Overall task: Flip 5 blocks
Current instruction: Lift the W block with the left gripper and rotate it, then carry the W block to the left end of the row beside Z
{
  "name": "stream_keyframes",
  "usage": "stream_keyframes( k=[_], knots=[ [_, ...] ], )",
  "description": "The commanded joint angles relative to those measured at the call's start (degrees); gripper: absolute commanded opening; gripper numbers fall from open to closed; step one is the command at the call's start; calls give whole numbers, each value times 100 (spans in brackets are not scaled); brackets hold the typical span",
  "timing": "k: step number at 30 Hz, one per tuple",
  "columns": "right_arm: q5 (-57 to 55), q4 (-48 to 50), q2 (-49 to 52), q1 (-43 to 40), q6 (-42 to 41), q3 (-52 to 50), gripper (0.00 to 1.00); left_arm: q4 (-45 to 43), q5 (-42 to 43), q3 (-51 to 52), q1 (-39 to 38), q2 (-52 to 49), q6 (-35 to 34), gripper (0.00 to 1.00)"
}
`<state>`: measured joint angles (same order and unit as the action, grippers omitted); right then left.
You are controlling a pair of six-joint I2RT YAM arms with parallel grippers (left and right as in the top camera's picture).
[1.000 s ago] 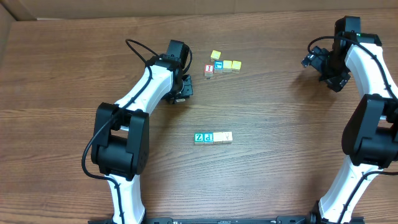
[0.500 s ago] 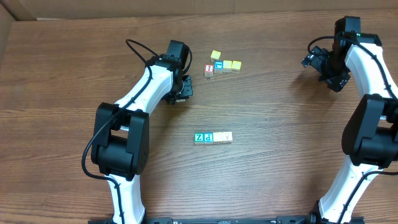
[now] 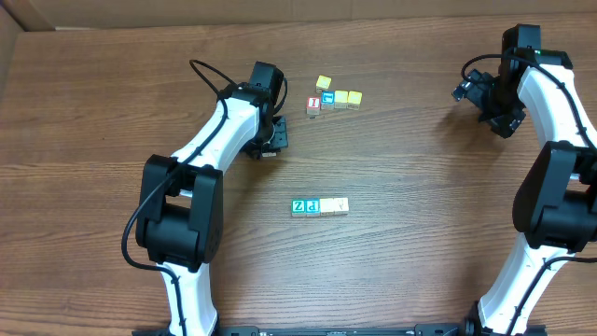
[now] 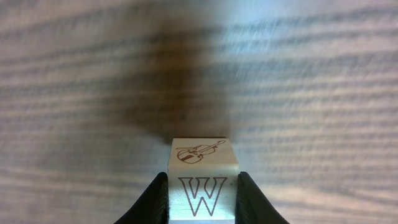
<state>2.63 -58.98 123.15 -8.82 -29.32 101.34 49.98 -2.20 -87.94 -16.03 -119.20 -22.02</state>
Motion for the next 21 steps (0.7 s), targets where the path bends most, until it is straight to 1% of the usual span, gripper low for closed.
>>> stream_keyframes(
  k=[1, 6, 9, 14, 17, 21],
  knots=[
    [2, 24, -173, 7, 24, 96, 100, 192, 13, 68, -4, 551, 131, 21],
    [2, 26, -175, 7, 24, 96, 100, 758, 37, 68, -17, 1119, 92, 18],
    [2, 24, -173, 7, 24, 96, 100, 1174, 37, 70, -63, 1384, -59, 16],
    [2, 24, -173, 7, 24, 96, 100, 1836, 42, 87, -435, 1475, -96, 15],
    [2, 26, -175, 7, 24, 96, 100, 2159, -13, 94, -721, 1475, -293, 15],
    [2, 26, -173, 7, 24, 96, 100, 2352, -164, 157, -1078, 1475, -590, 14]
  ],
)
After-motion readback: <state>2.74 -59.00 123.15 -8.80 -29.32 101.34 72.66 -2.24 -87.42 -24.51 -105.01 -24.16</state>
